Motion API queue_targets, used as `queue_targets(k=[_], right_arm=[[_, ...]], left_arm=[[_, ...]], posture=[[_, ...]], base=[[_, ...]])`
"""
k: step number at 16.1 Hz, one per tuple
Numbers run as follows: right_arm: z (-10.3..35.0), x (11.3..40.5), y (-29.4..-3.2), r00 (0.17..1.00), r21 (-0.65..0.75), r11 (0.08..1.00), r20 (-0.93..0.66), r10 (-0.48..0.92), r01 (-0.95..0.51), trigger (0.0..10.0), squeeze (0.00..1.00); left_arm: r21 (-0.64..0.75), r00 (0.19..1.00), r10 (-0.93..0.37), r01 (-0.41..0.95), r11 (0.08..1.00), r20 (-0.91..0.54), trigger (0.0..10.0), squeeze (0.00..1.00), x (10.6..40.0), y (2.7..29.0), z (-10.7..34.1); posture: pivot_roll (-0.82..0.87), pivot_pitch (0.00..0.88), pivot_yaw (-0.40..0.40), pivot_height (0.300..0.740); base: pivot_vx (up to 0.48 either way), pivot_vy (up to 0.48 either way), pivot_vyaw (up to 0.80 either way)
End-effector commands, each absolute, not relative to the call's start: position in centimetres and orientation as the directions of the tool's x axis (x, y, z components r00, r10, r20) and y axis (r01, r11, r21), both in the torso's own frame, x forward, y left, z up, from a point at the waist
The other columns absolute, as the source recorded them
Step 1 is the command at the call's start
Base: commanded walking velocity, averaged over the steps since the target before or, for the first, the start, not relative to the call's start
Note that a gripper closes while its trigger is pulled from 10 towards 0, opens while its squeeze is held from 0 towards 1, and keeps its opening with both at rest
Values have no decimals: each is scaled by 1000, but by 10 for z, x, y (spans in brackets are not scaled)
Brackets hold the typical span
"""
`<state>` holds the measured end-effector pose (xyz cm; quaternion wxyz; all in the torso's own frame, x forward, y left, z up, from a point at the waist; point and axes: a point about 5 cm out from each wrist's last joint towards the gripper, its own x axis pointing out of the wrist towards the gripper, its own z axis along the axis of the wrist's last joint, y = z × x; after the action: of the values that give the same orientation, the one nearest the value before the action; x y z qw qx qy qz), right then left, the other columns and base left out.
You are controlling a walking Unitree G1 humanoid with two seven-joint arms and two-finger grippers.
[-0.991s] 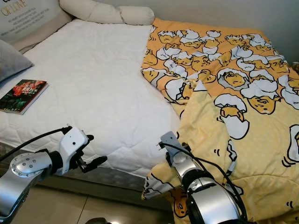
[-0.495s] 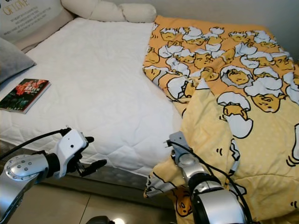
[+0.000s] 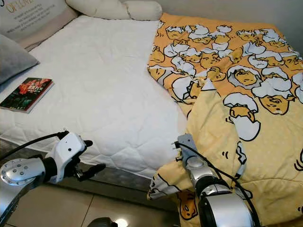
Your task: Clean up the room
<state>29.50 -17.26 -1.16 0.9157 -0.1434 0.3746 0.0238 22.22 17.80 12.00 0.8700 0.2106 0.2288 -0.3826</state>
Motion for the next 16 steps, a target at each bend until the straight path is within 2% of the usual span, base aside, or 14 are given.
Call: queue_targets(k=[1, 3, 8, 9, 10, 11, 13, 14, 15, 16], right_arm=[[-8, 299, -172, 728, -177, 977, -684, -35, -120, 0, 0], [1, 308, -154, 735, -74, 979, -672, 92, -190, 0, 0], [24, 327, -139, 735, 0, 938, -622, 272, -347, 0, 0], [31, 331, -131, 722, 67, 915, -593, 357, -398, 0, 0], [40, 334, -118, 677, 134, 854, -553, 485, -502, 0, 0], [44, 335, -112, 651, 158, 820, -533, 540, -551, 0, 0], [64, 335, -80, 476, 249, 602, -420, 773, -758, 0, 0], [78, 332, -64, 369, 295, 467, -330, 869, -834, 0, 0], [90, 330, -54, 302, 316, 375, -256, 918, -871, 0, 0], [113, 324, -41, 180, 334, 209, -114, 977, -919, 0, 0]], left_arm=[[199, 603, -572, 765, 612, -556, 10000, 0, 223, 181, 123], [209, 616, -554, 752, 625, -560, 10000, 0, 224, 188, 122], [206, 650, -547, 722, 660, -527, 10000, 0, 236, 189, 119], [204, 650, -551, 723, 660, -524, 10000, 0, 238, 189, 118], [199, 641, -556, 731, 653, -529, 10000, 0, 239, 190, 117], [198, 634, -556, 736, 648, -537, 10000, 0, 239, 191, 116], [208, 608, -541, 753, 624, -581, 10000, 0, 238, 200, 111], [210, 607, -531, 752, 625, -592, 10000, 0, 238, 205, 111], [213, 602, -521, 753, 622, -605, 10000, 0, 236, 209, 111], [220, 596, -502, 753, 620, -627, 10000, 0, 234, 217, 110]], posture=[[328, 12, -12, 740], [294, 0, -10, 740], [231, 0, -4, 740], [218, 0, -1, 740], [214, 0, -1, 740], [210, 0, 1, 740], [212, 0, -3, 740], [215, 0, -3, 740], [217, 0, -4, 740], [222, 0, -3, 740]], base=[[0, 0, 0], [0, 0, 0], [0, 0, 0], [0, 0, 0], [0, 0, 0], [0, 0, 0], [0, 0, 0], [0, 0, 0], [0, 0, 0], [0, 0, 0]])
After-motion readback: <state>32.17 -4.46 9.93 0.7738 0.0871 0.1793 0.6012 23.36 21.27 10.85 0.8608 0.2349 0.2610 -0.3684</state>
